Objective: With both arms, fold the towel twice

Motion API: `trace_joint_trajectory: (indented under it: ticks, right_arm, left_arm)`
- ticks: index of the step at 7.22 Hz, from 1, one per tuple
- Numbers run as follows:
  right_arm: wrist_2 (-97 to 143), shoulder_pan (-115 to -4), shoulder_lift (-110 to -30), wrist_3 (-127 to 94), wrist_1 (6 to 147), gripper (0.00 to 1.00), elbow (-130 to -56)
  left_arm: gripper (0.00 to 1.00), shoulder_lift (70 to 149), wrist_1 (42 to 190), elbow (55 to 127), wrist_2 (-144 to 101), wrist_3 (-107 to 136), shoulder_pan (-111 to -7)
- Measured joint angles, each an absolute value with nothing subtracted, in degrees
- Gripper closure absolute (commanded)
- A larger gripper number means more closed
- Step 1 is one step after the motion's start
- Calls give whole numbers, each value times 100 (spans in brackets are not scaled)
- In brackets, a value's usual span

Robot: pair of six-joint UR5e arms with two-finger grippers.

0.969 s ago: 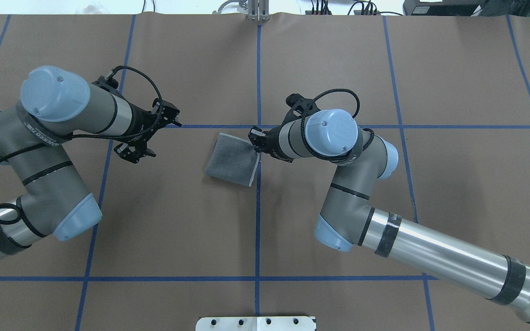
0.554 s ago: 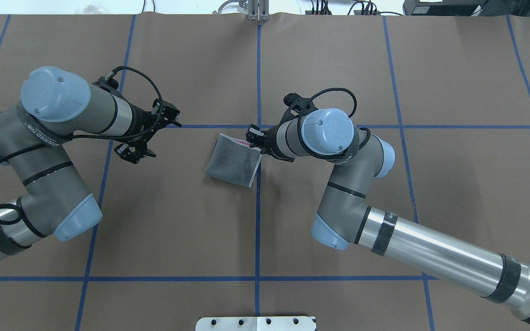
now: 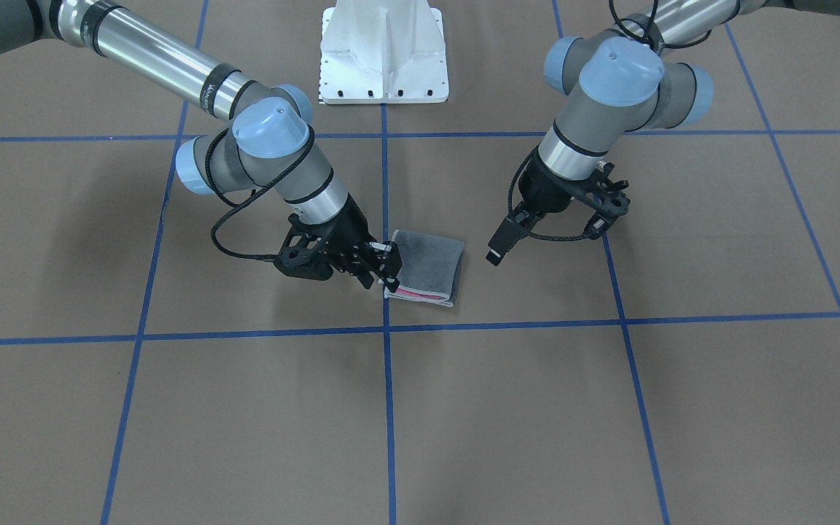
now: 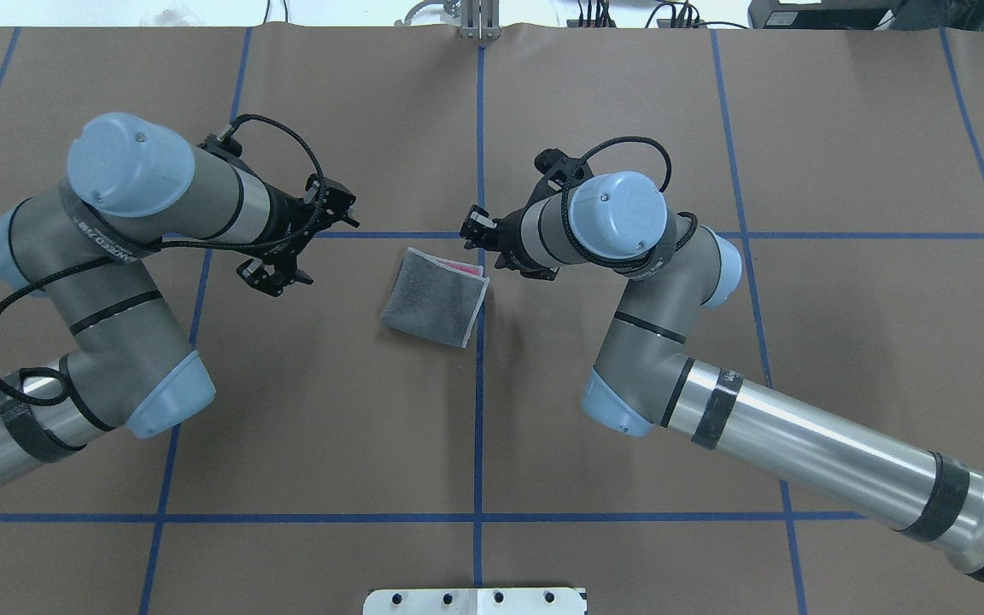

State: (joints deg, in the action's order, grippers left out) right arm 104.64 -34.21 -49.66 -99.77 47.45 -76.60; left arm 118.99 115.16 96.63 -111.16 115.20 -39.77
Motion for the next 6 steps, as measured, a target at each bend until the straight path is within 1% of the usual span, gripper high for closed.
trace_joint_trajectory:
  ticks: [3,6]
  right_arm:
    - [11901,-4407,-5782,-9688,4720,0,-8155]
    - [12311,-4916,-6230,-9171,4725,0,-8205]
  left_arm:
    - [0,12947,11791,8695,-10857,11518,-3801]
    - [0,13538,12673,7469,-10622,11497,-3595]
